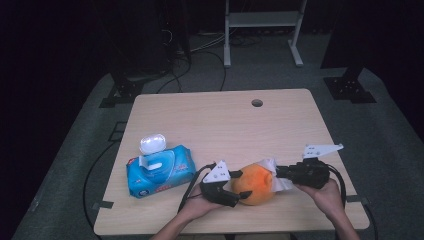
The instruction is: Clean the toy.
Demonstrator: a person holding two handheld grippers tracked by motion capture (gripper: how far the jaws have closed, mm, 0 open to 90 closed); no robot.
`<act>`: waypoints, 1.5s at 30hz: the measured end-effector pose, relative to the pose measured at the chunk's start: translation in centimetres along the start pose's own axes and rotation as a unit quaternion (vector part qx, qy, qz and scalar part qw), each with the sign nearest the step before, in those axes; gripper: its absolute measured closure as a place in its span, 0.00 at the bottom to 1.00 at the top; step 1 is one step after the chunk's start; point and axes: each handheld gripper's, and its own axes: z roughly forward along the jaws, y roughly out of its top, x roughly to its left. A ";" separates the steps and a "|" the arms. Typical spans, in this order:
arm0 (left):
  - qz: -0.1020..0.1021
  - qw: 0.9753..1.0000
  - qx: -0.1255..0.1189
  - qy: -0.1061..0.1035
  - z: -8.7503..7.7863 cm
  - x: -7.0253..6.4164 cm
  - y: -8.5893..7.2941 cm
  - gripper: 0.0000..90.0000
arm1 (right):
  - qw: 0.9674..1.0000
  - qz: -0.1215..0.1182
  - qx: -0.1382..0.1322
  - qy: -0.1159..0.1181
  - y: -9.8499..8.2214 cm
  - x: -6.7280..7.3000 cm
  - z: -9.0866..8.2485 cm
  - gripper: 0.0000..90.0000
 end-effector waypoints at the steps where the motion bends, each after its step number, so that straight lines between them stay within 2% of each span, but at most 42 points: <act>1: 0.010 1.000 0.003 -0.004 0.0 -0.2 0.1 0.34 | 1.000 0.005 -0.010 0.007 0.1 0.0 -0.5 0.89; 3: 0.016 1.000 0.000 -0.018 0.0 -0.4 0.1 0.34 | 1.000 0.009 -0.016 0.010 0.1 0.1 -0.8 0.89; 5: 0.008 0.999 -0.014 -0.040 -0.2 -0.2 0.2 0.34 | 1.000 0.007 0.013 0.009 -0.1 0.1 -0.4 0.89; 7: -0.001 0.999 -0.019 -0.028 -0.4 -0.1 0.4 0.30 | 0.999 0.011 0.030 0.025 -0.5 0.0 0.1 0.89; 8: -0.011 1.000 -0.020 -0.011 -0.3 0.1 0.4 0.23 | 0.999 0.013 0.034 0.040 -0.6 0.0 0.2 0.89; 9: -0.017 1.000 -0.022 -0.004 -0.3 0.3 0.4 0.20 | 0.998 0.008 0.040 0.057 -0.5 0.0 0.2 0.89; 10: -0.027 0.999 -0.021 0.004 -0.1 0.5 0.4 0.19 | 0.997 0.003 0.044 0.064 -0.5 0.1 0.2 0.89; 11: -0.033 0.999 -0.016 0.001 0.0 0.6 0.3 0.16 | 0.996 -0.002 0.049 0.072 -0.5 0.3 0.2 0.89; 12: -0.040 0.999 -0.012 -0.013 0.1 0.6 0.2 0.19 | 0.996 -0.004 0.050 0.074 -0.6 0.3 0.2 0.89; 13: -0.039 0.999 -0.008 -0.021 0.2 0.5 0.1 0.26 | 0.996 -0.003 0.050 0.074 -0.6 0.2 0.2 0.89; 16: 0.000 0.999 0.010 -0.032 0.3 -0.4 0.3 0.27 | 0.997 0.004 0.051 0.058 -0.7 0.0 0.1 0.89; 18: 0.008 0.999 0.012 -0.031 0.2 -0.6 0.4 0.28 | 0.998 0.006 0.052 0.047 -0.7 -0.1 -0.1 0.89; 21: 0.002 1.000 0.003 -0.023 0.1 -0.4 0.6 0.28 | 0.997 0.009 0.055 0.048 -0.8 -0.2 -0.2 0.89; 22: -0.009 1.000 -0.007 -0.020 0.1 -0.2 0.7 0.28 | 0.997 0.007 0.057 0.051 -0.8 -0.1 -0.2 0.89; 25: -0.016 1.000 -0.010 -0.015 0.5 0.1 1.1 0.20 | 0.996 -0.004 0.061 0.067 -0.7 0.1 -0.1 0.89; 30: -0.012 0.999 0.010 -0.033 1.6 0.4 1.6 0.14 | 0.995 -0.003 0.058 0.082 -1.2 -0.2 -0.3 0.89; 33: -0.018 0.999 0.018 -0.044 2.3 0.6 1.7 0.11 | 0.995 -0.002 0.055 0.082 -1.9 -0.3 -0.6 0.89; 34: -0.034 0.997 0.031 -0.057 3.0 0.7 1.7 0.10 | 0.995 -0.001 0.053 0.084 -2.1 -0.4 -0.7 0.89; 35: -0.036 0.997 0.032 -0.057 3.3 0.6 1.6 0.10 | 0.995 0.001 0.054 0.084 -2.3 -0.4 -0.8 0.89; 37: -0.032 0.997 0.034 -0.057 3.6 0.2 1.5 0.14 | 0.995 0.004 0.057 0.079 -2.7 -0.5 -0.9 0.89; 39: -0.018 0.998 0.039 -0.052 3.7 -0.2 1.6 0.17 | 0.995 0.004 0.055 0.079 -3.0 -0.5 -1.0 0.89; 42: 0.006 0.998 0.047 -0.035 3.5 -0.9 1.7 0.31 | 0.996 0.005 0.051 0.078 -3.3 -0.4 -1.0 0.89; 43: 0.015 0.999 0.045 -0.021 3.3 -1.2 1.7 0.37 | 0.996 0.005 0.048 0.078 -3.4 -0.3 -1.0 0.89; 45: 0.015 0.999 0.039 -0.008 3.1 -1.5 1.5 0.44 | 0.996 0.006 0.045 0.077 -3.4 -0.3 -1.0 0.89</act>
